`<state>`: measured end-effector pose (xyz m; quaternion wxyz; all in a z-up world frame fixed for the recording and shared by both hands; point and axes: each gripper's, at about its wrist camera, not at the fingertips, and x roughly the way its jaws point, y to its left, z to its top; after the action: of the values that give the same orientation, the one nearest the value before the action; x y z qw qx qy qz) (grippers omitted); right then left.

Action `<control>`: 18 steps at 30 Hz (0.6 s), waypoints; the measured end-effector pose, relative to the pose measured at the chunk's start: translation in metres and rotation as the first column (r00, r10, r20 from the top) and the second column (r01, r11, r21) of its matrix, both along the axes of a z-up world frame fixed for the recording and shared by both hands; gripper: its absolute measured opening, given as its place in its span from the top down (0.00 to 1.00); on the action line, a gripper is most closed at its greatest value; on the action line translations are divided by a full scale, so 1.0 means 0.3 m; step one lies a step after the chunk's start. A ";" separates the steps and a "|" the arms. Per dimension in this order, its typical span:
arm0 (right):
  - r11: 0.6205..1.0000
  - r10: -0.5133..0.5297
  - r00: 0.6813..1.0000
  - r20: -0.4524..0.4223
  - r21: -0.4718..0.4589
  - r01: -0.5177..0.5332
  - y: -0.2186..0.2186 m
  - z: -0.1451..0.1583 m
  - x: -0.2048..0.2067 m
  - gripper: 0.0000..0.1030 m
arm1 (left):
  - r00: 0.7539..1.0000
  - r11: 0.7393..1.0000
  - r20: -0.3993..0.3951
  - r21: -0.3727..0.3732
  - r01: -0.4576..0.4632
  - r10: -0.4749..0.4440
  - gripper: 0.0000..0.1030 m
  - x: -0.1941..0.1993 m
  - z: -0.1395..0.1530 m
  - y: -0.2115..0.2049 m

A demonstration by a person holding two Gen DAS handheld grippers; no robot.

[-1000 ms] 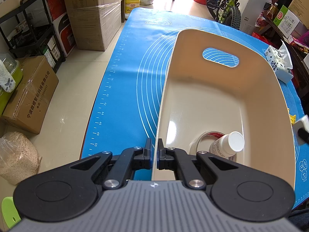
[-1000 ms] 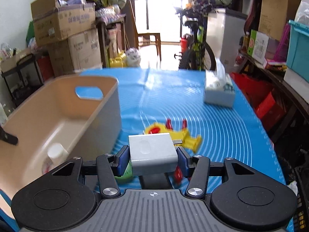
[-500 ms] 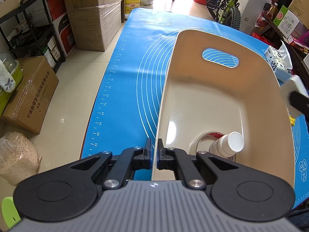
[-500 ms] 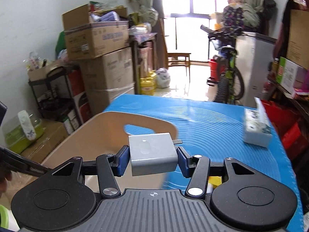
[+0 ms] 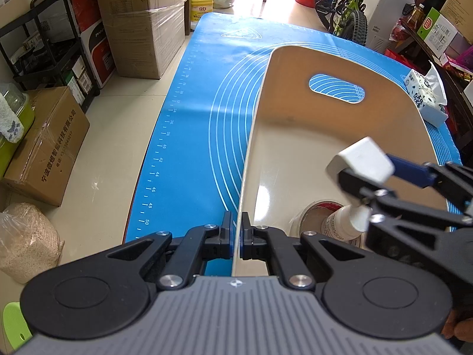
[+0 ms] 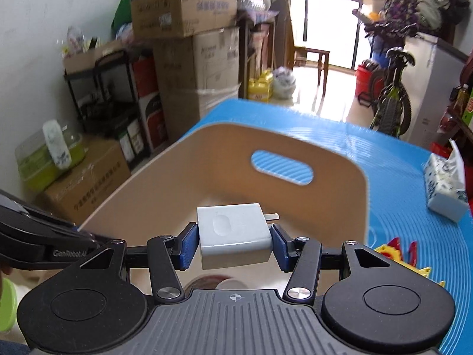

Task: Organize rigid objects
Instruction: 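Carry the charger into the basket and open the right gripper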

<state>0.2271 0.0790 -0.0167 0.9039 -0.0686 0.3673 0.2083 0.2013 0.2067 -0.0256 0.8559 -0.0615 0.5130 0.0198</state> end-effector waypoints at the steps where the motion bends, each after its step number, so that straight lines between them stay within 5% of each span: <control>1: 1.000 0.005 1.000 -0.014 -0.010 -0.005 0.010 -0.009 0.007 0.44 | 1.000 1.000 0.000 0.000 0.000 0.000 0.95 0.000 -0.001 0.000; 12: 0.996 -0.008 0.982 -0.190 -0.088 -0.009 0.062 -0.103 0.075 0.47 | 1.000 1.000 0.000 0.000 0.000 0.000 0.95 0.000 0.000 0.000; 18: 0.999 -0.011 0.985 -0.175 -0.053 0.002 0.035 -0.087 0.064 0.39 | 1.000 1.000 0.000 -0.001 0.001 -0.001 0.95 0.001 0.001 0.001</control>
<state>0.2462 0.0896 -0.0427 0.8667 -0.0725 0.4509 0.2008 0.2017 0.2071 -0.0254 0.8558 -0.0617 0.5132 0.0193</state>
